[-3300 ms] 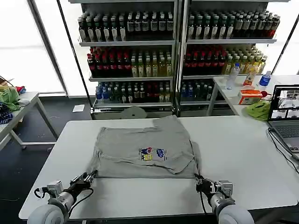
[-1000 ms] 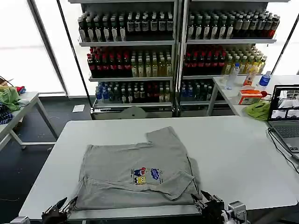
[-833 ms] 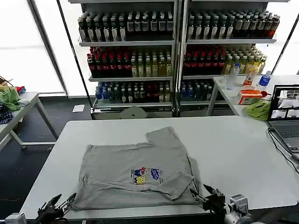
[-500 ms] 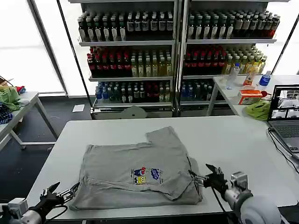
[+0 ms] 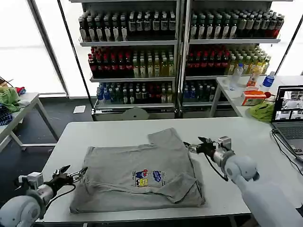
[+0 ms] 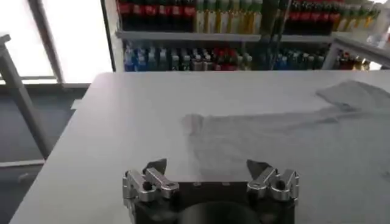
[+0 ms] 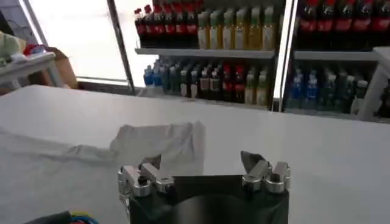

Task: Fold and organize the clothes.

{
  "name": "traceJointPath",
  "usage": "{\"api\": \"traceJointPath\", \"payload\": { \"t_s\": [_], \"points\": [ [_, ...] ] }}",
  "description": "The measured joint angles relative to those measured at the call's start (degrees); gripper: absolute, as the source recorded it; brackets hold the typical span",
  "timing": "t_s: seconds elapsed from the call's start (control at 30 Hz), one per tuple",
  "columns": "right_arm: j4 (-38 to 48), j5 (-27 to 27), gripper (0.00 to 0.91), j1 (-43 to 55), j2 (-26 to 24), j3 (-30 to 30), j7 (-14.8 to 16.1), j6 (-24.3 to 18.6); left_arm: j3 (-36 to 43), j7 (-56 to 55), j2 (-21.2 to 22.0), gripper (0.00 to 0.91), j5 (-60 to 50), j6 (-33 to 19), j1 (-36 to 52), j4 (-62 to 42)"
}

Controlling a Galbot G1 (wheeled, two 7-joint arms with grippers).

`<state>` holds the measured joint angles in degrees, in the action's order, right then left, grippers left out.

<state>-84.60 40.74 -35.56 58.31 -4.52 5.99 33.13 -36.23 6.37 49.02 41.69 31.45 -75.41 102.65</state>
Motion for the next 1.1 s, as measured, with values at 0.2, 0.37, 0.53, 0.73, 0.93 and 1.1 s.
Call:
{"api": "traceJointPath", "payload": {
  "t_s": [0.2,0.37,0.53,0.73,0.93,1.1],
  "points": [
    [10.3,-2.33,0.907,7.24,5.63,2.54,1.1,0.02,6.19,0.14,-1.16,0.907,1.0,-0.58,7.44,-5.95],
    [17.17,-4.3,0.907,11.13,9.73,3.84,1.26,0.03,10.25,-0.01,-1.38,0.907,2.0,-1.17,12.65,-10.3],
    [21.22,-5.25,0.907,12.97,12.35,5.05,1.63,0.05,13.63,-0.1,-1.64,0.907,2.68,-1.28,17.34,-13.86],
    [25.1,-6.09,0.705,14.09,14.83,5.79,1.31,0.06,17.05,-0.31,-1.44,0.907,3.13,-1.43,21.89,-16.86],
    [27.35,-6.27,0.0,14.75,16.42,6.1,0.76,0.09,19.38,-0.36,-0.96,0.907,3.32,-1.52,25.03,-18.91],
    [27.87,-5.97,0.0,15.05,16.82,6.53,0.52,0.12,20.71,-0.31,-0.8,0.907,3.48,-1.58,26.49,-20.1]
  ]
}}
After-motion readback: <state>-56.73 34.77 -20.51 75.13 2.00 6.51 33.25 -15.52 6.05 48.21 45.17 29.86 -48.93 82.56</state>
